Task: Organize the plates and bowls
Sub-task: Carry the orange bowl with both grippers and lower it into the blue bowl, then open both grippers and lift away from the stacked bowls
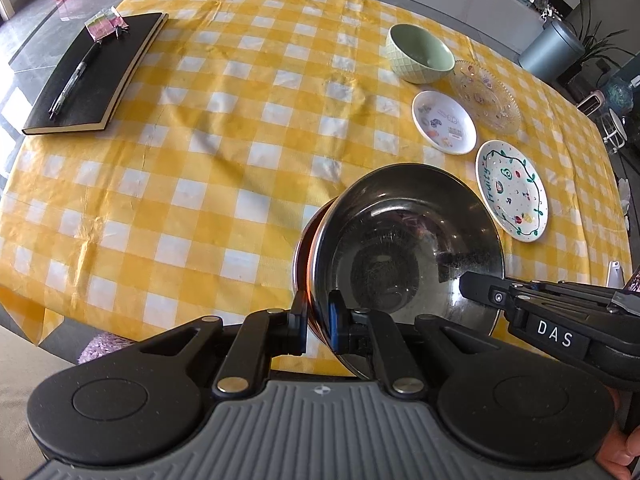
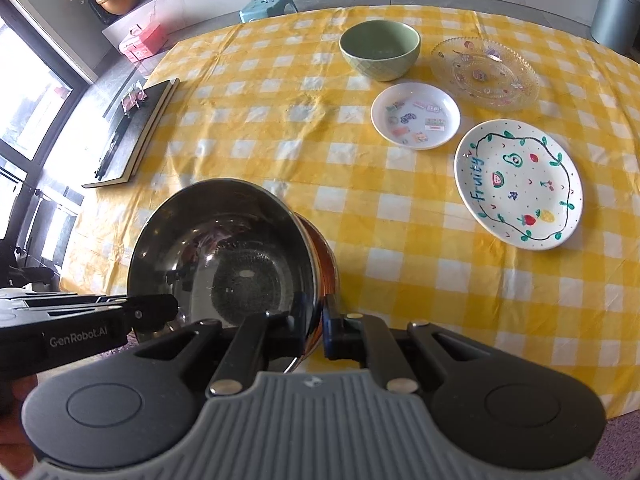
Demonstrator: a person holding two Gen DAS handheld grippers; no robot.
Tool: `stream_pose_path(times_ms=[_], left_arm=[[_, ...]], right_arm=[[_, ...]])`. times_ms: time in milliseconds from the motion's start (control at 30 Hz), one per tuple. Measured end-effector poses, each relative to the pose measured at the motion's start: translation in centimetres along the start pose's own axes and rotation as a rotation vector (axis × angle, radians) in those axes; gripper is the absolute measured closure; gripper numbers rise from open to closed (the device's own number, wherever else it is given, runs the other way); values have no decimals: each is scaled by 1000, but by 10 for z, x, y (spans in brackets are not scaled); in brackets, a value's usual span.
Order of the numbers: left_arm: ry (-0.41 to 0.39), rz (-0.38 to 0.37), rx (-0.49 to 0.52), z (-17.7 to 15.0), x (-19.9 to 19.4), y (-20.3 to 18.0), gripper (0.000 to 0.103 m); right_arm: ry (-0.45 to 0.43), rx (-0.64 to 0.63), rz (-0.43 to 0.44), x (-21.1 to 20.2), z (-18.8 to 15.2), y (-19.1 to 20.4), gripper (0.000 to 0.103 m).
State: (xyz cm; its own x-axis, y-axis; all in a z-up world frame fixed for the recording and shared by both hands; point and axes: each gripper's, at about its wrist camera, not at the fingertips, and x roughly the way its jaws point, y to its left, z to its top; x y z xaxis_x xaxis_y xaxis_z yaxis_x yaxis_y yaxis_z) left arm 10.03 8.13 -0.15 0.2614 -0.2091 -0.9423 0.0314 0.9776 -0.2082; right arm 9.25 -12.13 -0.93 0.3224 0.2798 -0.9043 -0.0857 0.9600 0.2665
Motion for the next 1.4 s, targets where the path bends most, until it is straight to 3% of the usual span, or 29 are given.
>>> stream_pose_path(times_ms=[700,1000,1100,1267,1400], left_arm=[[45,34,35,15,19,0,92],[44,15,37,15,14,2,81],[33,25,44,15,10,1,77],[-12,9,57,18,-4,0,62],[-78,33,91,22,-16,-6,50]], right_arm=[[26,-27,-56,20,12,2,101],[21,-18,-38,18,13,-1,94],[19,-14,-20,15,14,-3,90],[3,-7,39,5,14,-7,73],[-68,-60,3,-7,13,-4,51]])
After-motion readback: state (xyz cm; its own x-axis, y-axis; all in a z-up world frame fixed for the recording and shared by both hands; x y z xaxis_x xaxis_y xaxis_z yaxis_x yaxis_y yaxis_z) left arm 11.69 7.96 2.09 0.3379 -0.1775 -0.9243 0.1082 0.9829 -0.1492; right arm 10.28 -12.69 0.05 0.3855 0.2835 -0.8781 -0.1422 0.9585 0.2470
